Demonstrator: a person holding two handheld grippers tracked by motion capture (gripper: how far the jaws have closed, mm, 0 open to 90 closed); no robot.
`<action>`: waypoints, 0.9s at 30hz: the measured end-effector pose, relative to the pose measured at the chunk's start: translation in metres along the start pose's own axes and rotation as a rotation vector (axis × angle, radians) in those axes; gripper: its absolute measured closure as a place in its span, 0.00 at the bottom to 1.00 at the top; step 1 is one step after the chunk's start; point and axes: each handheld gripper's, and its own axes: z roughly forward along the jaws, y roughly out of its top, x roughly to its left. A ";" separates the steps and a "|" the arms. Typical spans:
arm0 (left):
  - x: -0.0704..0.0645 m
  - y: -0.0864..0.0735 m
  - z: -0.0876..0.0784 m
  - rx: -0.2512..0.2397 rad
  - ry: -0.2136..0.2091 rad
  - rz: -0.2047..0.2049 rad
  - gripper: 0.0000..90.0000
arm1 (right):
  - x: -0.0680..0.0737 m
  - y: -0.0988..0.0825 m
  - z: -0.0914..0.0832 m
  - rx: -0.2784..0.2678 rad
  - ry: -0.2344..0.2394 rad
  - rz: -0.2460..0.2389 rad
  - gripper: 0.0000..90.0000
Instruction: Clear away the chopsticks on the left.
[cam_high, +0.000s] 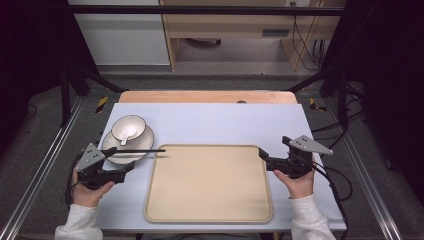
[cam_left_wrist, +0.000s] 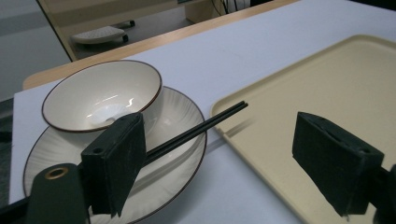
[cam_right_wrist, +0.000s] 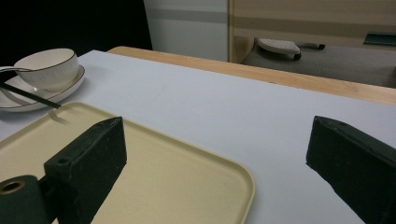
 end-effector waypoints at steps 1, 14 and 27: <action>0.001 -0.001 0.000 0.005 0.002 -0.003 0.19 | 0.000 0.000 0.000 0.000 0.000 0.000 0.06; 0.029 -0.014 0.014 0.086 0.051 -0.001 0.24 | 0.009 0.003 0.007 0.017 0.027 -0.024 0.06; 0.047 -0.020 0.046 0.179 0.082 0.038 0.33 | 0.016 0.006 0.010 0.020 0.038 -0.047 0.07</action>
